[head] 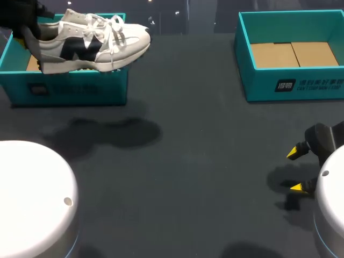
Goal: Take the shoe out of the shoebox, open the shoe tongue, remove and reinsert the insole, then place the shoe into the shoebox
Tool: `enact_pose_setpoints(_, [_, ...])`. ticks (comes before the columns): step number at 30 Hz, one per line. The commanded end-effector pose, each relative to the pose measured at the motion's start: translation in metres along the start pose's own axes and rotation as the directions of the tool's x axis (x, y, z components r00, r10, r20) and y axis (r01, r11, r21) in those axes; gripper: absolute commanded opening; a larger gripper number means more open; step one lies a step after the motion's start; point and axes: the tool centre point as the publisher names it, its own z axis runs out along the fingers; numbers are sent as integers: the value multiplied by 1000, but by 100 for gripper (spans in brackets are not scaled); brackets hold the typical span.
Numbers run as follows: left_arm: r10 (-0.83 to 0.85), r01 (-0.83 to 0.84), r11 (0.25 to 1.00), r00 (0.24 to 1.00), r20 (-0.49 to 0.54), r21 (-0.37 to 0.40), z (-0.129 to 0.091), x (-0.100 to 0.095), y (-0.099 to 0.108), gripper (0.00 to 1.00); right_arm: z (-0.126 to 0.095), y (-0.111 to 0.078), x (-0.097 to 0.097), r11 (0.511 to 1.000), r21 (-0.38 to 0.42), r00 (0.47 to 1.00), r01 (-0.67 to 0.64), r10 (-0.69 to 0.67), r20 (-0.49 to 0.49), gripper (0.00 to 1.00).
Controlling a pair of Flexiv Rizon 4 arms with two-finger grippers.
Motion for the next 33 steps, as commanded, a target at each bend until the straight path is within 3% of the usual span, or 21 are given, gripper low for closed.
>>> enact_pose_setpoints(1, [9,-10,999,1000,-19,-46,-3,-21,-30,0,-1,0,2,1000,1,1000,1,-1,3,100])
enact_pose_setpoints(12, [5,-7,999,999,-45,-45,22,-90,-75,0,-1,0,2,1000,1,1000,1,-1,3,100])
enact_pose_setpoints(24, [16,-19,998,999,-46,-58,45,-135,-104,0,-1,0,2,1000,1,1000,1,-1,3,100])
enact_pose_setpoints(33, [40,-43,996,998,-43,-73,80,-175,-122,0,-1,0,2,1000,1,1000,1,-1,3,100])
